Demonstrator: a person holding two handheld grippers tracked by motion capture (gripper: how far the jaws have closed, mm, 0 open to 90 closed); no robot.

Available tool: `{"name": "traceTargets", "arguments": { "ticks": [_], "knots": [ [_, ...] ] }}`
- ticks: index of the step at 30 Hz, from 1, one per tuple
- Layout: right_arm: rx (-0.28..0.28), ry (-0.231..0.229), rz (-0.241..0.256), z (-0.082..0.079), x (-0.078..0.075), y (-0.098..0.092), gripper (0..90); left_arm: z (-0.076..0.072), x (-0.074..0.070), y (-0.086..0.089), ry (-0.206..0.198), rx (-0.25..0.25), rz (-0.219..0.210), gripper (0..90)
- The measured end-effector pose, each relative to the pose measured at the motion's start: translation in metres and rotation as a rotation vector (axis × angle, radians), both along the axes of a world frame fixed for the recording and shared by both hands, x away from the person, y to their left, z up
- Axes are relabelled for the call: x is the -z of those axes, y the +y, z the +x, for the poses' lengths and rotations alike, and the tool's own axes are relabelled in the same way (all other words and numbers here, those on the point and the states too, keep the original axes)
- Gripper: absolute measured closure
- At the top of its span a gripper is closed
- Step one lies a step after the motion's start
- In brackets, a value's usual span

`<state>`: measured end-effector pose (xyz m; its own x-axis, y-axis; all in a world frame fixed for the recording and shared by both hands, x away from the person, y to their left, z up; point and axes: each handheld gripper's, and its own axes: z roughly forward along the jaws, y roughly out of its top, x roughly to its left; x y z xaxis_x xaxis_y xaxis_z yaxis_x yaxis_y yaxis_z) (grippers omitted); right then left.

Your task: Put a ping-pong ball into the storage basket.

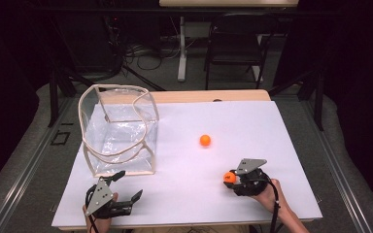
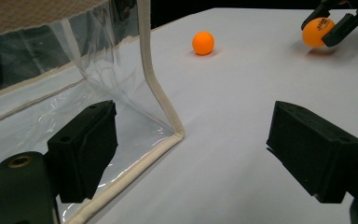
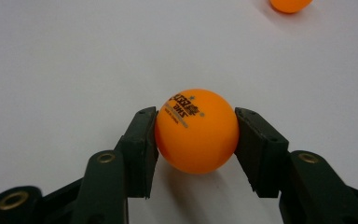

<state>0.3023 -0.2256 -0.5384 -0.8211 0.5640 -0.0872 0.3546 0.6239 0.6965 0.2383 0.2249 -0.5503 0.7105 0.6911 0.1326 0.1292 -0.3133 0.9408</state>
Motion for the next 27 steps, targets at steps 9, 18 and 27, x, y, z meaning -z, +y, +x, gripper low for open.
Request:
{"name": "traceTargets", "arguments": {
  "ticks": [9, 18, 27],
  "knots": [
    [0.003, -0.037, 0.043, 0.0, -0.008, 0.004, 51.1, 0.0, 0.0, 0.0, -0.003, -0.004, 0.001, 15.6],
    [-0.001, -0.052, 0.065, 0.001, -0.011, 0.008, 51.1, 0.0, 0.0, 0.0, -0.002, -0.003, 0.002, 15.6],
    [-0.005, -0.066, 0.087, 0.004, -0.016, 0.014, 51.2, 0.0, 0.0, 0.0, -0.001, -0.003, 0.001, 15.6]
  ]
}}
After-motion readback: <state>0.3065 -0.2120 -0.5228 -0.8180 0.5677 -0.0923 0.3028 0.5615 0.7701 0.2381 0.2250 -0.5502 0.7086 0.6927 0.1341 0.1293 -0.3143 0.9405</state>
